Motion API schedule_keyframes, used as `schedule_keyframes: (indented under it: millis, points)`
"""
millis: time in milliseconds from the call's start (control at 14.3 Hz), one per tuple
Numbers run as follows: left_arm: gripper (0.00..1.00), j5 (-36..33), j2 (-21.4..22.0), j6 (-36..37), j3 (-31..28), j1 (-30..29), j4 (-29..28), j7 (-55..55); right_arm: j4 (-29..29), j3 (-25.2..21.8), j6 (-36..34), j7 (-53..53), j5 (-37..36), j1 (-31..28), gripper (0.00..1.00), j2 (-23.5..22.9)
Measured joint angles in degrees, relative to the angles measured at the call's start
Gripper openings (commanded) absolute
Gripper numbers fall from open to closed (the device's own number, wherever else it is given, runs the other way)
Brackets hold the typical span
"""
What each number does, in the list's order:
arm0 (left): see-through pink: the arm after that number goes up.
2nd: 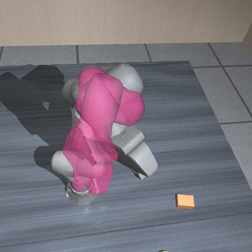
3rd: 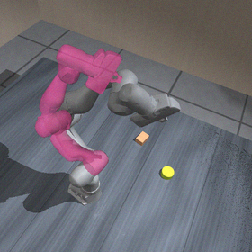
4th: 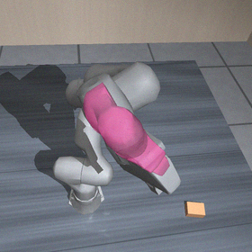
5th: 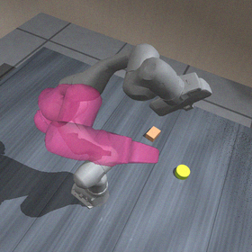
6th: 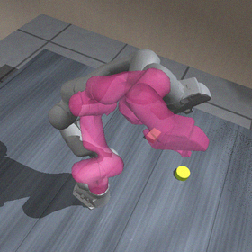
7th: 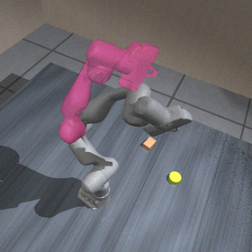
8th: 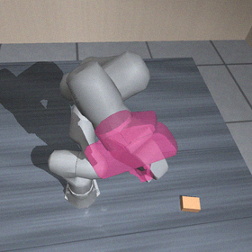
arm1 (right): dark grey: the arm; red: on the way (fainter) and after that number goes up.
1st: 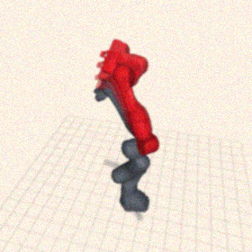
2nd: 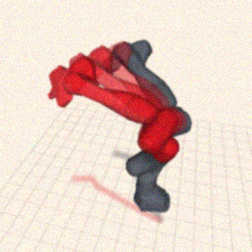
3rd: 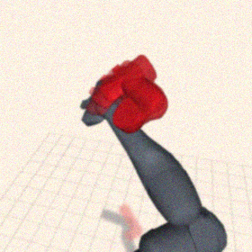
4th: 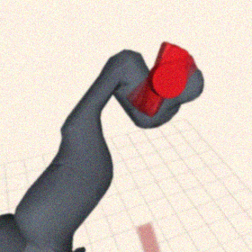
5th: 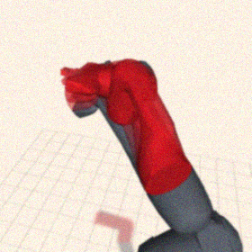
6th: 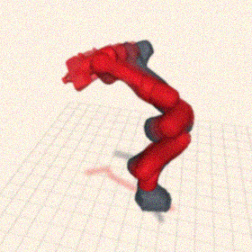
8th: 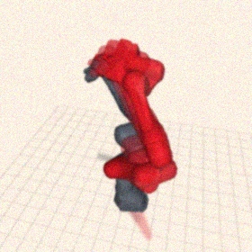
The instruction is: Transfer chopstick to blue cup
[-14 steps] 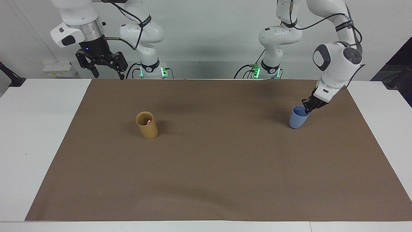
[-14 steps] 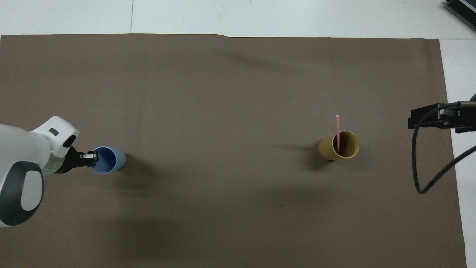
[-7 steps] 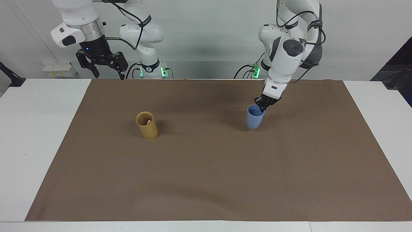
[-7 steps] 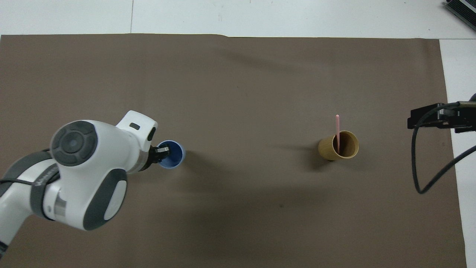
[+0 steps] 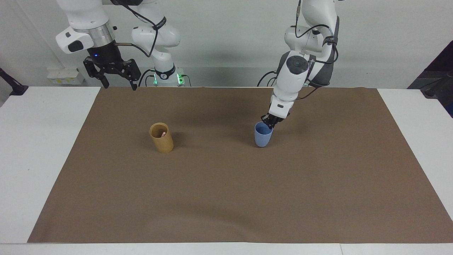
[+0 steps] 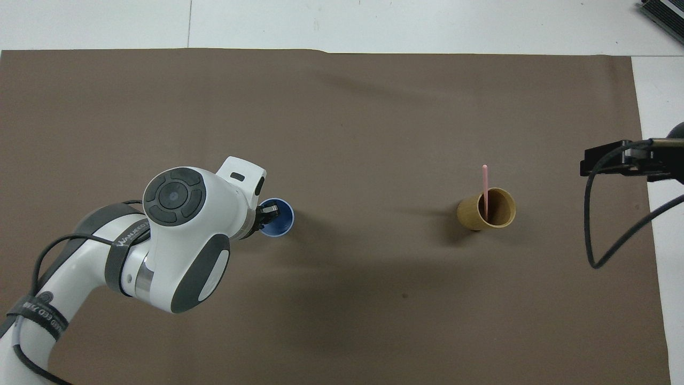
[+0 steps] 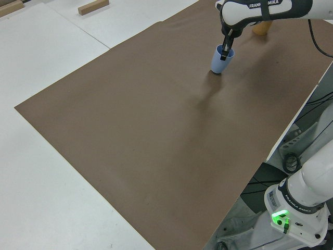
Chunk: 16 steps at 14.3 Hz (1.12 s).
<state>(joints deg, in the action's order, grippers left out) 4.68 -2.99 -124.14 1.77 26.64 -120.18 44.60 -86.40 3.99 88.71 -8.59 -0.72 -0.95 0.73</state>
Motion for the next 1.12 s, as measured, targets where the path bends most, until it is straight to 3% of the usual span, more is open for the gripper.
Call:
schedule_keyframes:
  millis: [280, 631, 911, 1122]
  points:
    - [0.00, 0.02, 0.00, 0.03, -0.09, -0.07, 0.00, 0.01, 0.28, 0.58, 5.36, 0.00, -0.11, 1.72, 1.00, -4.58]
    - [0.00, 2.44, -0.07, 0.11, -0.38, -0.32, -0.08, 0.30, 3.41, 0.76, 11.67, -0.10, -4.31, 8.32, 1.00, -12.54]
    - [0.00, 2.50, -0.18, 0.19, -0.37, -0.38, -0.13, 0.98, 2.88, 0.81, 13.89, -2.34, -9.47, 11.70, 0.86, -15.05]
    - [0.16, 2.51, -0.19, 0.25, -0.37, -0.38, -0.18, 1.00, -0.82, 0.85, 15.93, -4.87, -11.63, 13.14, 0.72, -15.47]
